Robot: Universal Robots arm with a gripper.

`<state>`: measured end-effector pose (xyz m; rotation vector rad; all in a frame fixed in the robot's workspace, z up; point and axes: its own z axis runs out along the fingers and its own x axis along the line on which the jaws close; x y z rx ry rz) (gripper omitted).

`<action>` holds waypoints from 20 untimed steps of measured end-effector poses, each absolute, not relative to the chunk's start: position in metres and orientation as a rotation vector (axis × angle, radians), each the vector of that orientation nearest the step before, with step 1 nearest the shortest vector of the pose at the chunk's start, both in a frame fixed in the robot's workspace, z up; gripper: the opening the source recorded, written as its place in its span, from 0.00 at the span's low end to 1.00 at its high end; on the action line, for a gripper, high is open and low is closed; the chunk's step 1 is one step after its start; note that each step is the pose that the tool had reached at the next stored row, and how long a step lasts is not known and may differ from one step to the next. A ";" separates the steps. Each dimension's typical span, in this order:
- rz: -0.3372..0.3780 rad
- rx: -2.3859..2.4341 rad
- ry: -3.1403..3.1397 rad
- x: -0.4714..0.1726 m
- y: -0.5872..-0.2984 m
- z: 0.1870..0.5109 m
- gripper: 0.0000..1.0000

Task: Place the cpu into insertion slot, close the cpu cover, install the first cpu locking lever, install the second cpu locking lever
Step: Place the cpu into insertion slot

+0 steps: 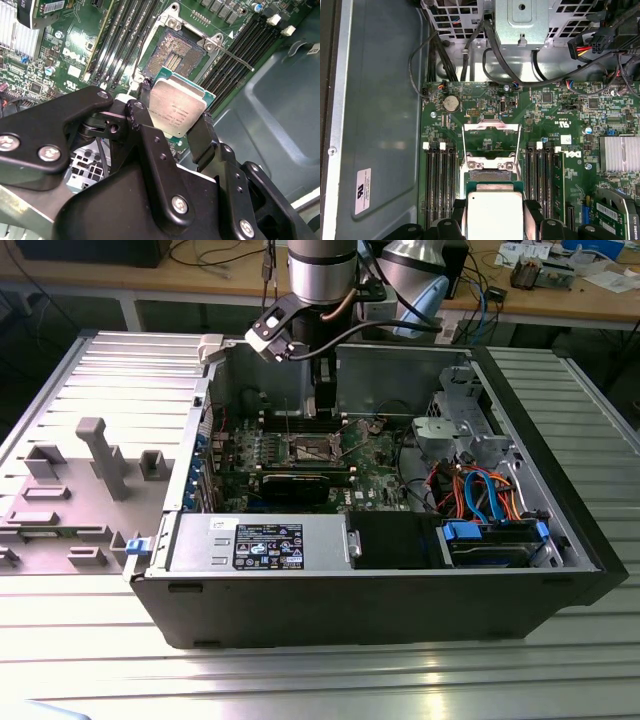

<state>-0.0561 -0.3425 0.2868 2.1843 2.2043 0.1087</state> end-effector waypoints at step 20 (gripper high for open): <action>0.109 2.184 2.204 -0.056 -0.342 0.280 0.54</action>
